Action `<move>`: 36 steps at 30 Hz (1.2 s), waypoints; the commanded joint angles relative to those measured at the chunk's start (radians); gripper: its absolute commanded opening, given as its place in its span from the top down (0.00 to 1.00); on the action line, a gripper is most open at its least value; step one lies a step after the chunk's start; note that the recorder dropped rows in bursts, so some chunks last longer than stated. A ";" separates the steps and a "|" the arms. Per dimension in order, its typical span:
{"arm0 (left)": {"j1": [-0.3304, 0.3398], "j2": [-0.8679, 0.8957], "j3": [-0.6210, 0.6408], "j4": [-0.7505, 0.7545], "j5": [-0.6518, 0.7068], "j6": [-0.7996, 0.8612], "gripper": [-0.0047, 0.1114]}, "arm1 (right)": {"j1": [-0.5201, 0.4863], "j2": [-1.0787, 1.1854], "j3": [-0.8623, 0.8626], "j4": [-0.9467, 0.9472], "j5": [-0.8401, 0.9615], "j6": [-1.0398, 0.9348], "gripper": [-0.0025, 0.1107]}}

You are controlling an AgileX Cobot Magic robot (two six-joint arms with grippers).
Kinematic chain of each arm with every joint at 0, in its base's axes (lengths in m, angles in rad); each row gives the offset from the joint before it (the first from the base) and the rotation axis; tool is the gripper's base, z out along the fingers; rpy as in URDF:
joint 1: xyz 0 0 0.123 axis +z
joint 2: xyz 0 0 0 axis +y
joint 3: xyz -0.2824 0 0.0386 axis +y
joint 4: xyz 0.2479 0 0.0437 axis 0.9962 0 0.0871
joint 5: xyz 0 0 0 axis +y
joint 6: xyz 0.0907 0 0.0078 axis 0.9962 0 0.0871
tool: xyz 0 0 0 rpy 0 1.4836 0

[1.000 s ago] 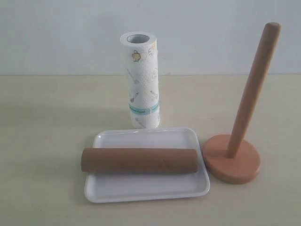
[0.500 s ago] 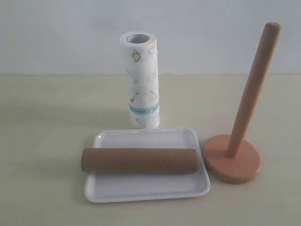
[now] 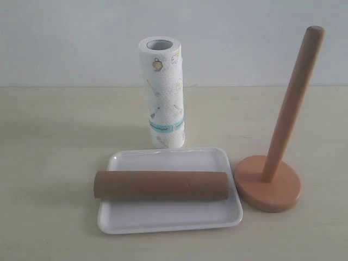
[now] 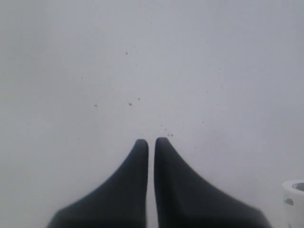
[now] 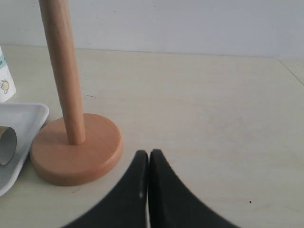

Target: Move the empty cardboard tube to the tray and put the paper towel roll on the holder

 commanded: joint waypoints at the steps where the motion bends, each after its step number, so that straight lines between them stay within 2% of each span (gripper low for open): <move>1: 0.002 0.006 -0.006 0.004 -0.049 -0.011 0.92 | 0.003 -0.005 -0.001 0.000 -0.002 -0.003 0.98; 7: 0.002 0.006 -0.006 0.004 -0.049 -0.011 0.92 | 0.003 -0.005 -0.001 -0.005 -0.002 -0.001 0.98; 10: 0.002 0.008 -0.006 0.004 -0.001 -0.022 0.92 | 0.003 -0.005 -0.001 -0.005 -0.002 -0.001 0.98; 12: 0.002 0.030 -0.006 0.006 0.033 -0.136 0.92 | 0.003 -0.005 -0.001 -0.005 -0.002 -0.001 0.98; 13: 0.002 0.061 -0.006 0.056 0.046 -0.202 0.92 | 0.003 -0.005 -0.001 -0.005 -0.002 0.000 0.98; 14: 0.002 0.105 -0.006 0.174 0.043 -0.235 0.92 | 0.003 -0.005 -0.001 -0.005 -0.002 0.000 0.98; 15: 0.002 0.170 -0.007 0.354 0.003 -0.299 0.92 | 0.003 -0.005 -0.001 -0.005 -0.002 0.000 0.98; 17: 0.002 0.321 -0.020 0.657 -0.172 -0.446 0.92 | 0.003 -0.005 -0.001 -0.005 -0.002 0.000 0.98; 19: 0.002 0.488 -0.054 0.796 -0.311 -0.483 0.92 | 0.003 -0.005 -0.001 -0.005 -0.002 0.000 0.98; 21: 0.002 0.646 -0.094 0.830 -0.397 -0.500 0.92 | 0.003 -0.005 -0.001 -0.005 -0.002 0.000 0.98; 24: 0.002 0.790 -0.131 0.830 -0.458 -0.569 0.92 | 0.003 -0.005 -0.001 -0.005 -0.002 0.000 0.98; 29: 0.000 1.052 -0.244 0.947 -0.556 -0.599 0.92 | 0.003 -0.005 -0.001 -0.005 -0.002 0.000 0.98; 30: 0.000 1.078 -0.255 0.947 -0.567 -0.599 0.90 | 0.003 -0.005 -0.001 -0.005 -0.002 0.000 0.98; 32: 0.000 1.143 -0.296 0.947 -0.618 -0.599 0.76 | 0.003 -0.005 -0.001 -0.005 -0.002 0.000 0.98; 34: 0.000 1.214 -0.360 0.944 -0.630 -0.640 0.45 | 0.003 -0.005 -0.001 -0.005 -0.002 0.000 0.98; 36: -0.002 1.275 -0.408 0.939 -0.630 -0.663 0.33 | 0.003 -0.005 -0.001 -0.005 -0.002 0.000 0.98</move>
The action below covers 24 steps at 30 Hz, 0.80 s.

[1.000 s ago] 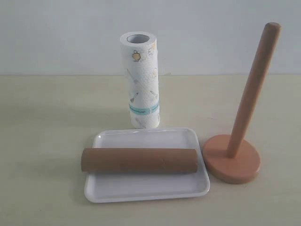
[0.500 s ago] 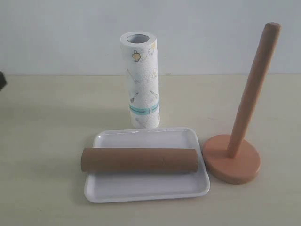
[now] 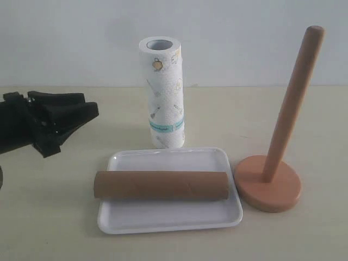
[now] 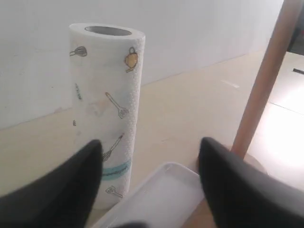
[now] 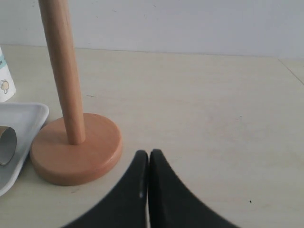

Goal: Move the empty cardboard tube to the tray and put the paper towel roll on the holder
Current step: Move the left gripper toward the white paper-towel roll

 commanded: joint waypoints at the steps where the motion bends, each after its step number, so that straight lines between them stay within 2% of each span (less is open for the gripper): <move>1: -0.005 0.101 -0.087 -0.005 -0.019 -0.050 0.32 | 0.003 -0.005 -0.001 -0.005 -0.003 -0.001 0.98; 4: -0.075 0.183 -0.172 -0.012 -0.020 -0.053 0.32 | 0.003 -0.005 -0.001 -0.005 -0.003 -0.001 0.98; 11: -0.201 0.254 -0.238 -0.149 -0.006 -0.044 0.32 | 0.003 -0.005 -0.001 -0.005 -0.003 -0.001 0.98; 18: -0.208 0.254 -0.241 -0.211 0.024 -0.058 0.31 | 0.003 -0.005 -0.001 -0.005 -0.003 -0.001 0.98; 24: -0.208 0.254 -0.243 -0.224 0.101 -0.091 0.15 | 0.003 -0.005 -0.001 -0.005 -0.003 -0.001 0.98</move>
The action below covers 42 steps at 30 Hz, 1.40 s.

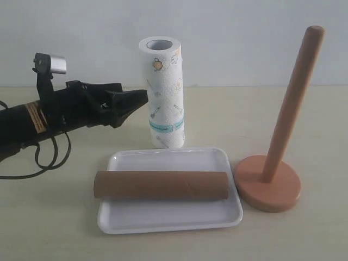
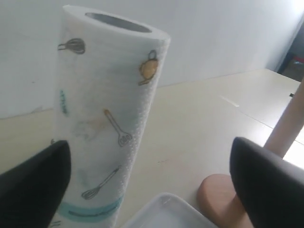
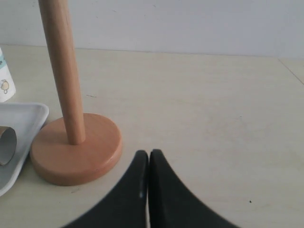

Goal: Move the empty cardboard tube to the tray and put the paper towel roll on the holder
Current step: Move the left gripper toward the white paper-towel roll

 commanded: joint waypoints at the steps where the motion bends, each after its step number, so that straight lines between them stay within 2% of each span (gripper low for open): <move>1: -0.002 0.003 -0.005 0.001 0.019 -0.025 0.12 | 0.003 -0.005 -0.001 -0.005 -0.003 -0.001 0.98; 6: -0.002 0.003 -0.005 -0.003 -0.034 -0.025 0.08 | 0.003 -0.005 -0.001 -0.005 -0.003 -0.001 0.98; 21: -0.002 0.003 -0.005 -0.014 0.012 -0.008 0.08 | 0.003 -0.005 -0.001 -0.005 -0.003 -0.001 0.98; 23: -0.002 0.003 -0.005 -0.014 0.012 0.050 0.08 | 0.003 -0.005 -0.001 -0.005 -0.003 -0.001 0.98; 29: -0.002 0.003 -0.005 -0.019 0.022 0.481 0.08 | 0.003 -0.005 -0.001 -0.005 -0.003 -0.001 0.98; 36: -0.002 0.059 -0.045 -0.134 0.009 0.421 0.08 | 0.003 -0.005 -0.001 -0.005 -0.003 -0.001 0.98; 42: -0.004 0.156 -0.077 -0.109 -0.121 0.321 0.08 | 0.003 -0.005 -0.001 -0.005 -0.003 -0.001 0.98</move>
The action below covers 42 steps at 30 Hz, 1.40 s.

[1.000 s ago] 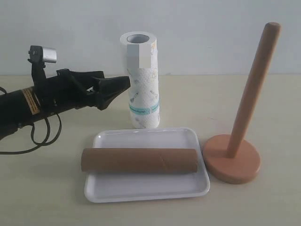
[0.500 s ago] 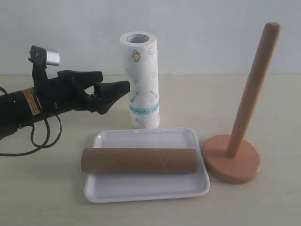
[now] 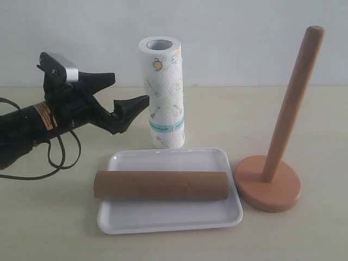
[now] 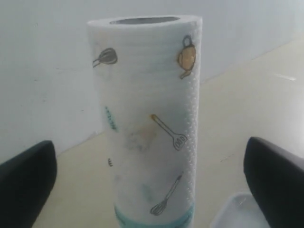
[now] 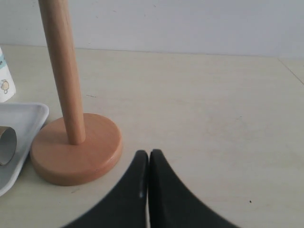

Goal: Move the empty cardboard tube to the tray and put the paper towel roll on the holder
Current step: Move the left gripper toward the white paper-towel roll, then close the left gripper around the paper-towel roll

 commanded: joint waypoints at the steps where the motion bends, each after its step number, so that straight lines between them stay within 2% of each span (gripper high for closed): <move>1: -0.004 0.066 -0.032 0.008 -0.082 -0.077 0.08 | 0.003 -0.005 -0.001 -0.005 -0.003 -0.001 0.98; 7: -0.004 0.134 -0.104 0.110 -0.082 -0.123 0.08 | 0.003 -0.005 -0.001 -0.005 -0.003 -0.001 0.98; 18: -0.004 0.176 -0.227 0.121 0.002 -0.177 0.08 | 0.003 -0.005 -0.001 -0.005 -0.003 -0.001 0.98; 24: -0.004 0.209 -0.293 0.223 -0.008 -0.216 0.08 | 0.003 -0.005 -0.001 -0.005 -0.003 -0.001 0.98; 42: -0.085 0.356 -0.496 0.179 0.011 -0.212 0.08 | 0.003 -0.005 -0.001 -0.005 -0.003 -0.001 0.98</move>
